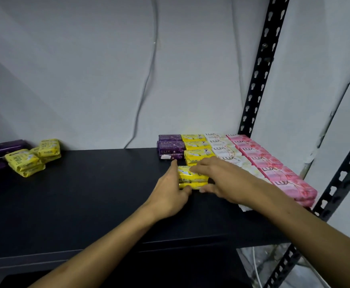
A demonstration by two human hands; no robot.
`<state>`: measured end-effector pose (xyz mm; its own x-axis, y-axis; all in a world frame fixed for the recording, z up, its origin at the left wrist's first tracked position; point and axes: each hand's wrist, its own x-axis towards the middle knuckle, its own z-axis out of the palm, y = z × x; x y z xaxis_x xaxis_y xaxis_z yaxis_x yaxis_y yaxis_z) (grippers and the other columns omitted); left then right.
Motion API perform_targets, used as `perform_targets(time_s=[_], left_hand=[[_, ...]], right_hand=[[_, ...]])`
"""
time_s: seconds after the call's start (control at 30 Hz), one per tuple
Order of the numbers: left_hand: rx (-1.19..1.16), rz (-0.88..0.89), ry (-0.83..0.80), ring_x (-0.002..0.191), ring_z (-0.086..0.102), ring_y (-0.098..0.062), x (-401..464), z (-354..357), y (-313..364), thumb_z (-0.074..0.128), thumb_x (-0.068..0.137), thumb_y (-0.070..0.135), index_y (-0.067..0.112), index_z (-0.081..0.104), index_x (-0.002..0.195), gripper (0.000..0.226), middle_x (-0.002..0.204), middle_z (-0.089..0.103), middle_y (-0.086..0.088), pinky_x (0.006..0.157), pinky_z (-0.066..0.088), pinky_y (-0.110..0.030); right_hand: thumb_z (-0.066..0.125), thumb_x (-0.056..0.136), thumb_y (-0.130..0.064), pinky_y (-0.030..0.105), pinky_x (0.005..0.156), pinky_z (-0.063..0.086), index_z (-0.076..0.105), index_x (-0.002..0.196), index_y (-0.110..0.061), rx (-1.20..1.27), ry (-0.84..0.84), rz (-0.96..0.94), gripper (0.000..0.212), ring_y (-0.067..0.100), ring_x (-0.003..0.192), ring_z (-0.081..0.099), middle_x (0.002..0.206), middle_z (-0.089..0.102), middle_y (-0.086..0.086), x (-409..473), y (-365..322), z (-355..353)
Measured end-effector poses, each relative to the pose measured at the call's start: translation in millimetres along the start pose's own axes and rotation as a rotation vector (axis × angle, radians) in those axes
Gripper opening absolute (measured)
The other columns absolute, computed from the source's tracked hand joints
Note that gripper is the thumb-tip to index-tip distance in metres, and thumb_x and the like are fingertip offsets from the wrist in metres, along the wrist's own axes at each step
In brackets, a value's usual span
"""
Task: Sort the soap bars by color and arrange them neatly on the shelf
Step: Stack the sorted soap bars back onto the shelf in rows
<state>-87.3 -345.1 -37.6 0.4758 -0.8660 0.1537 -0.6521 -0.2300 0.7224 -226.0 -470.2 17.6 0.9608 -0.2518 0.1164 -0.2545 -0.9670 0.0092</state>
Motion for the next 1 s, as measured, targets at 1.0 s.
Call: perform_targets(time_s=[1.0], left_hand=[[-1.034,-0.46,0.191,0.117,0.06,-0.026,116.5,53.1,20.0,0.034,0.059,0.07,0.034,0.057,0.132,0.084,0.134,0.06,0.002,0.1,0.047,-0.053]], right_hand=[[0.068,0.089,-0.011,0.036,0.079,0.045,0.05,0.108,-0.014,-0.04,0.039,0.083,0.027,0.018,0.093,0.044,0.107,0.048,0.003,15.6,25.1,-2.0]])
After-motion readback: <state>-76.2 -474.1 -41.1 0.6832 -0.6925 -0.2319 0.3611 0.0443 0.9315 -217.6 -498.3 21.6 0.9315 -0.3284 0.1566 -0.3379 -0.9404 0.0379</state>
